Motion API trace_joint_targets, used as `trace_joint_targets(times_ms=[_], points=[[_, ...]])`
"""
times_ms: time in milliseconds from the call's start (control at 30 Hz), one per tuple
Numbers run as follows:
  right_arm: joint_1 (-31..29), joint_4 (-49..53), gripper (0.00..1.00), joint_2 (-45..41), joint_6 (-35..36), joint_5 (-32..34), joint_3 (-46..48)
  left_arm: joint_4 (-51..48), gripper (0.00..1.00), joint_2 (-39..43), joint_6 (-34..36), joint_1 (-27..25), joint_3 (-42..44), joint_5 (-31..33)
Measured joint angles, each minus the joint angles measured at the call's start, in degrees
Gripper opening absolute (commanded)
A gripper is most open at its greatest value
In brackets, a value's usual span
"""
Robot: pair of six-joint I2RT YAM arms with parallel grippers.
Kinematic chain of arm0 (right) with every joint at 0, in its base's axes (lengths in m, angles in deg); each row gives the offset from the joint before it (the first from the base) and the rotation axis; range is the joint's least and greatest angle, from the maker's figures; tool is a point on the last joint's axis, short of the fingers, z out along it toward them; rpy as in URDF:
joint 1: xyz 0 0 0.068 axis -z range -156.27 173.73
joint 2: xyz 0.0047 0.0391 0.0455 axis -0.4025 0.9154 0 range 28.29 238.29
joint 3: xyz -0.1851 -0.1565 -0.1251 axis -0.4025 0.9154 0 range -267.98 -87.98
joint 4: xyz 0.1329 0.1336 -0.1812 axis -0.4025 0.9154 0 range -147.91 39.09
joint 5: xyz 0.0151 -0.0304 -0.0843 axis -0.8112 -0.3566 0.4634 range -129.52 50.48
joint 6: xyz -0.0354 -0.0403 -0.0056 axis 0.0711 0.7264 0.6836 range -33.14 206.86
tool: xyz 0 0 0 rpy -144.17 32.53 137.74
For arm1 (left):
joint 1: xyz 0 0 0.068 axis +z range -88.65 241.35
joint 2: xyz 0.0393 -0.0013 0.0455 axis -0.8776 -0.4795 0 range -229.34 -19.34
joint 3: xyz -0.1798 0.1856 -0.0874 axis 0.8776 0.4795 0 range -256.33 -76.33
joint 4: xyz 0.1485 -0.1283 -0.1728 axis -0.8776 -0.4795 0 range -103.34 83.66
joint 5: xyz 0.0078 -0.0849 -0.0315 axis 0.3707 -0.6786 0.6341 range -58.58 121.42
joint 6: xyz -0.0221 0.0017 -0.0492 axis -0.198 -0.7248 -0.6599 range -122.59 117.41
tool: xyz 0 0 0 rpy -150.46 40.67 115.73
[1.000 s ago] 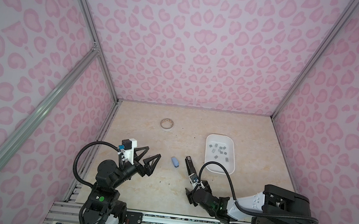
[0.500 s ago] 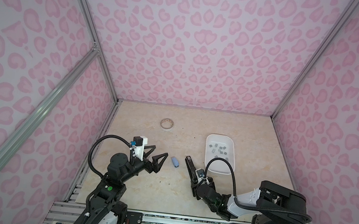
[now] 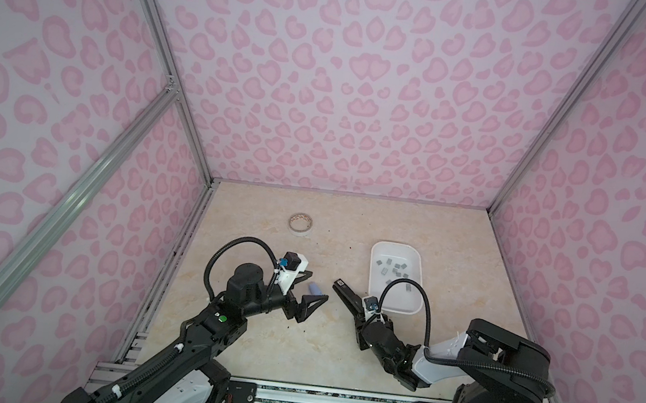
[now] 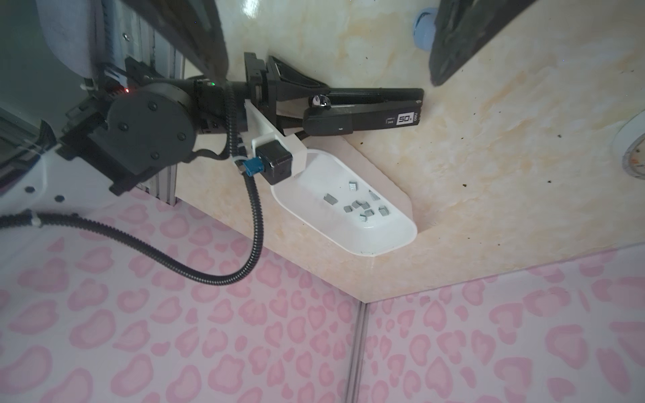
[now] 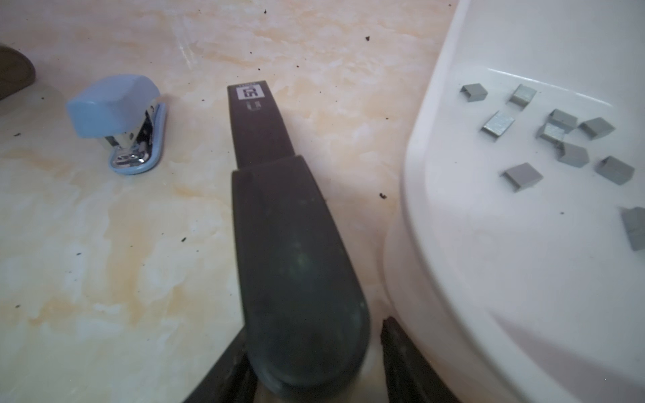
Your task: Load the staples into the stapler
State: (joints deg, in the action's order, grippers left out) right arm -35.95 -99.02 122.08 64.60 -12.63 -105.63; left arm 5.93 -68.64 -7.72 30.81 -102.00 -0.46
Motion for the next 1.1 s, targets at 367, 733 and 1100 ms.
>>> trace_joint_targets(times_ms=[367, 733, 1100], points=[[6.27, -2.29, 0.58, 2.16, -1.79, -1.51, -0.96, 0.81, 0.82, -21.73, 13.40, -4.02, -9.84, -5.38], [13.88, -3.54, 0.57, 7.80, -3.69, -1.92, -6.88, -2.47, 0.81, -39.63, 21.70, -4.00, -22.86, -7.69], [11.72, -3.87, 0.53, -2.29, -9.27, -0.70, 0.37, -7.67, 0.78, -48.78, 24.92, -4.20, -31.71, -6.99]])
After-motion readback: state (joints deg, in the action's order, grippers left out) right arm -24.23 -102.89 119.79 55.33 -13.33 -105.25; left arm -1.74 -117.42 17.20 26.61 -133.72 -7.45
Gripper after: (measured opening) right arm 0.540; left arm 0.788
